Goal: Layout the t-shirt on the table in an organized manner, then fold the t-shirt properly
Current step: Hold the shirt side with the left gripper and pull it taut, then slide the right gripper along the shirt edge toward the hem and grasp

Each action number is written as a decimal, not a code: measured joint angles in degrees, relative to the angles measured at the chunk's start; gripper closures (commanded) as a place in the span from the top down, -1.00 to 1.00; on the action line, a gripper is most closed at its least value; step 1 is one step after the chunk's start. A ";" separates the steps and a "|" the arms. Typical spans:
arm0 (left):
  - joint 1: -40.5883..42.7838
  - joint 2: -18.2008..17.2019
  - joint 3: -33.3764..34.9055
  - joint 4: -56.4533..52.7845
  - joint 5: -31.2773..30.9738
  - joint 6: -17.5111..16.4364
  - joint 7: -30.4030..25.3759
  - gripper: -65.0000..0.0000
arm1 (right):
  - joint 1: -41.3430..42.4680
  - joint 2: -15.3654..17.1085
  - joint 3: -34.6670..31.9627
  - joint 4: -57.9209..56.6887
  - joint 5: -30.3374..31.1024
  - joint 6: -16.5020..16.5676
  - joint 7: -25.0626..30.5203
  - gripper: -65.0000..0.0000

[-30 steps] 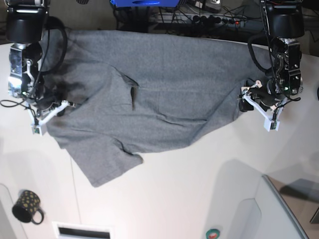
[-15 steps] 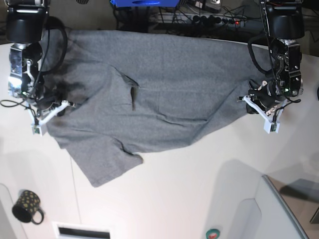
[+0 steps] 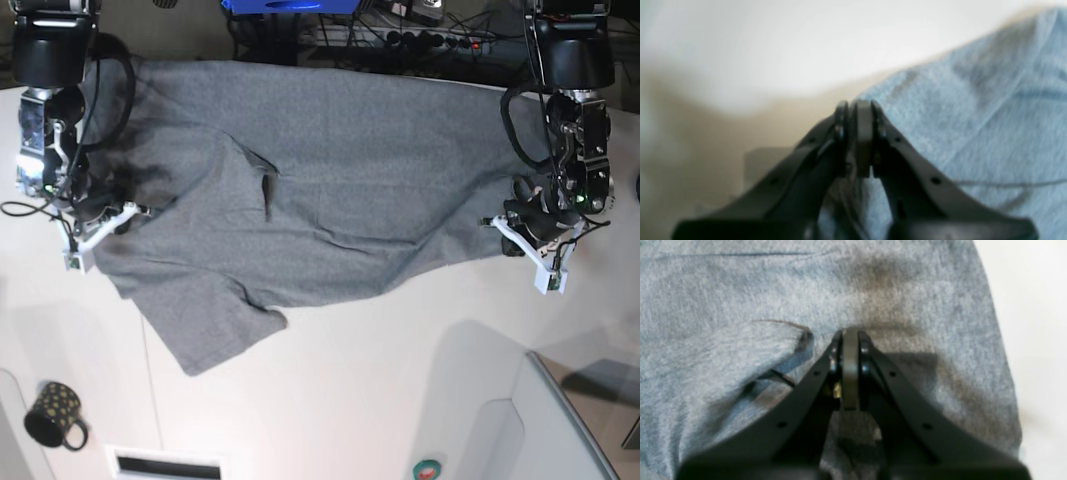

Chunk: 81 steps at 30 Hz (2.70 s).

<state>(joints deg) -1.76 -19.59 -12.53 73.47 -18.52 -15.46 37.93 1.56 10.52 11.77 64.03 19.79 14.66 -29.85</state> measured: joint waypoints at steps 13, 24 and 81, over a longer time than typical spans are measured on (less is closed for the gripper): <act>-4.04 0.46 4.42 -0.02 11.10 -0.22 -0.55 -0.89 | 2.71 1.01 0.26 6.38 -0.15 0.15 -0.42 -0.96; -6.62 1.20 4.11 -4.07 13.03 -0.42 -0.48 -1.00 | 16.63 5.44 -0.07 -15.54 -0.44 0.22 0.52 -0.03; -6.80 -0.74 4.13 -4.35 12.72 -0.44 -0.59 -1.00 | 22.40 4.17 -4.07 -32.46 -0.15 6.91 11.52 -0.03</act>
<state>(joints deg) -8.56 -20.34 -8.40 69.12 -5.80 -15.90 37.34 23.97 14.70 7.70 31.57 19.64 21.56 -18.33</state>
